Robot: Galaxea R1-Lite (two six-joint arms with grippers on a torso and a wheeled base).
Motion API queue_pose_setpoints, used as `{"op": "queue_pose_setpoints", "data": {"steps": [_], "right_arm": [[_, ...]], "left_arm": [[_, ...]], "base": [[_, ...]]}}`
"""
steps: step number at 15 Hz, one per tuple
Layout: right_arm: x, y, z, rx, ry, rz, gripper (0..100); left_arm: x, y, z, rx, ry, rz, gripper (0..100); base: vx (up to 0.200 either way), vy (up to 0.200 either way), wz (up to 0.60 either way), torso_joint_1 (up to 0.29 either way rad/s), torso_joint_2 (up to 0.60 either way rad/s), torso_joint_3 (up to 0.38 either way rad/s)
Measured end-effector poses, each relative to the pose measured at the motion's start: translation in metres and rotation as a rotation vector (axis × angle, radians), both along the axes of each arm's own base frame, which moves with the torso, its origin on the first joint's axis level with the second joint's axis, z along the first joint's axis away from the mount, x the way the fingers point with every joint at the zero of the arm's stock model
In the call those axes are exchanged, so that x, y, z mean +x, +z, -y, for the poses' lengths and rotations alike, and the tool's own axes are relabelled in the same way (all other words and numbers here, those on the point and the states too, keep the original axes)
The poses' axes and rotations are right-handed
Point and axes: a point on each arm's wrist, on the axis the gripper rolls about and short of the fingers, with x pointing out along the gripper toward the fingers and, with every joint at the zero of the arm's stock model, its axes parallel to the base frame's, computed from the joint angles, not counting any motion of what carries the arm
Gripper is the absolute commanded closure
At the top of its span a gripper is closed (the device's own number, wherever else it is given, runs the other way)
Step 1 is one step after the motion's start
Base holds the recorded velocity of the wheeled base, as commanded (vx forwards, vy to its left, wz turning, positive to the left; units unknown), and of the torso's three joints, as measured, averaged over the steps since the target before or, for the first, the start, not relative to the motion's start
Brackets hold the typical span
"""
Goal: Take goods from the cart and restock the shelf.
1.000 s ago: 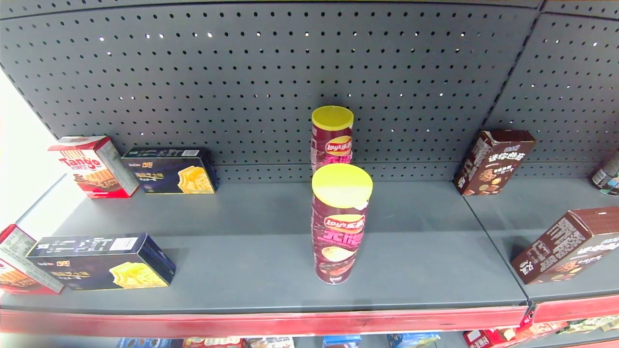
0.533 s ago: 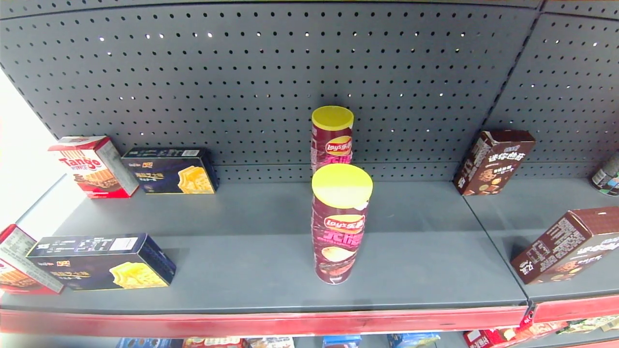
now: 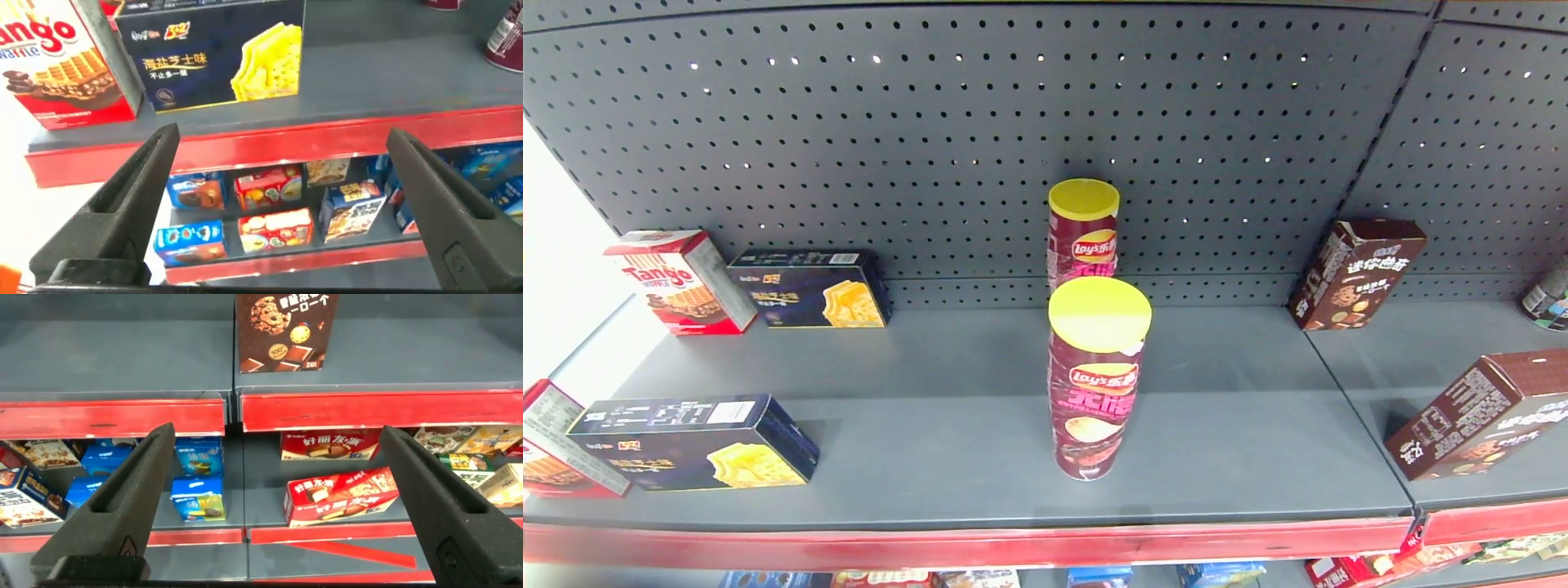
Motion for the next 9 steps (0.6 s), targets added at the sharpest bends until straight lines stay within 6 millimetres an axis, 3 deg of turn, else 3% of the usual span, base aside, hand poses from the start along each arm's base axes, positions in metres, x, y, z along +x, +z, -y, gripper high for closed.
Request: {"op": "queue_pose_setpoints", "data": {"steps": [3, 6, 9], "right_arm": [[0.0000, 0.0000, 0.0000, 0.000, 0.000, 0.000, 0], [0.0000, 0.0000, 0.0000, 0.000, 0.000, 0.000, 0], [0.0000, 0.0000, 0.0000, 0.000, 0.000, 0.000, 0]], "left_arm": [[-0.0005, -0.0004, -0.0002, -0.049, 0.012, 0.001, 0], [-0.0004, -0.0041, -0.0027, 0.024, 0.128, -0.028, 0], [-0.0004, -0.0065, 0.0004, 0.101, -0.008, -0.044, 0]], "base": [[0.000, 0.000, 0.00, 0.000, 0.00, 0.000], [0.000, 0.000, 0.00, 0.000, 0.00, 0.000], [0.000, 0.000, 0.00, 0.000, 0.00, 0.000]]}}
